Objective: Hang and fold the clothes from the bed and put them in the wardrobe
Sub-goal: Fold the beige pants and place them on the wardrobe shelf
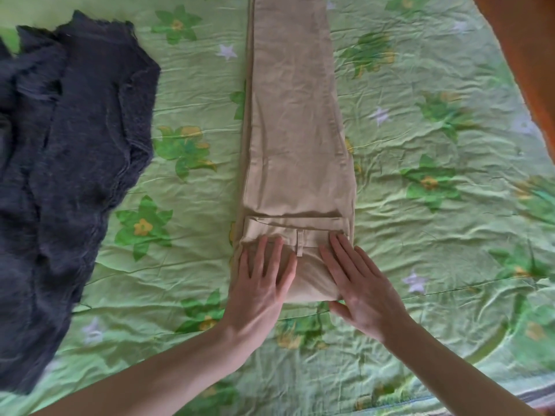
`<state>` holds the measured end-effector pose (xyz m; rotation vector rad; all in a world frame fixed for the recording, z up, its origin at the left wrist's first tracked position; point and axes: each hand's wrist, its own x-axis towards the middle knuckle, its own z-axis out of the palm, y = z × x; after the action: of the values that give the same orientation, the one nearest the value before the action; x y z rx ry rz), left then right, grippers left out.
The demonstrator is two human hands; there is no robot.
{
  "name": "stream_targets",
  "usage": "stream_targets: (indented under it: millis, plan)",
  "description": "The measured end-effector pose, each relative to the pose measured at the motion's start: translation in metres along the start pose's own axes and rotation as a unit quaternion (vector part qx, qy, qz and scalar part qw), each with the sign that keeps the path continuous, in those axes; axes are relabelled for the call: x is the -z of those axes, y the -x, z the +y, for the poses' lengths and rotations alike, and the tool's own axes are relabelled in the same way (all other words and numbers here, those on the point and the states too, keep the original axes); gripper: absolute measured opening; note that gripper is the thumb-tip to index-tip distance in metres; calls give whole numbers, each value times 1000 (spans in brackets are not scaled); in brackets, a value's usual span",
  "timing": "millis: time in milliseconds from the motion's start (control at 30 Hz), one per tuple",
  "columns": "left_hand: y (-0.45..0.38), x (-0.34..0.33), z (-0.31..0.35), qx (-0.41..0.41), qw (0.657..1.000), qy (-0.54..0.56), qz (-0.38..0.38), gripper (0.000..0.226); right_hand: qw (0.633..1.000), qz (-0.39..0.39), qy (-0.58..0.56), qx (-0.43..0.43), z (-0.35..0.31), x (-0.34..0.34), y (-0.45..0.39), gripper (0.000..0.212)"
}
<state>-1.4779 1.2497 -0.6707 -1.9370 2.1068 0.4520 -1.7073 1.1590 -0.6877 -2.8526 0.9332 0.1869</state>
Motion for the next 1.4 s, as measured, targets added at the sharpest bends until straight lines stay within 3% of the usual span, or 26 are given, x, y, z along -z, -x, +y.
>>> stream_targets:
  millis: [167,267,367,500,600,633,700,800,867,933,1000,1067,1200,1300,1400]
  plan:
    - [17,54,9,10,997,38,-62,91,997,54,-46,19,-2,17,19,80]
    - [36,78,14,-42,986,76,-143,84,993,52,-69,83,1,37,42,65]
    - [58,90,9,-91,957,188,-202,65,982,55,-144,112,3,59,64,55]
    - [56,108,-18,-58,899,363,-239,21,934,39,-354,-13,9,74,76,33]
    - [38,96,-39,-14,865,475,-161,22,861,87,-472,-169,4,75,57,25]
    - [33,91,-44,25,843,523,-124,23,828,108,-498,-236,1,73,46,26]
    - [24,79,-53,140,759,634,-53,28,758,144,-542,-334,-7,69,22,34]
    - [15,58,-61,249,616,747,-3,72,670,156,-633,-354,-19,59,-2,55]
    - [14,48,-57,268,551,790,8,75,661,140,-645,-357,-24,51,-10,58]
    - [14,43,-45,255,572,779,17,67,720,147,-557,-386,-22,45,-17,59]
    - [14,35,-32,207,660,721,44,55,783,172,-452,-392,-14,41,-29,59]
    - [9,31,-26,198,698,681,95,32,823,185,-390,-370,-5,38,-44,52]
    - [-15,8,-28,235,782,535,215,37,831,151,-373,-384,4,28,-59,54]
    - [-24,1,-26,274,799,480,236,28,817,179,-401,-374,-2,24,-54,55]
    - [-28,2,-19,298,797,470,237,21,879,208,-290,-316,-6,14,-38,59]
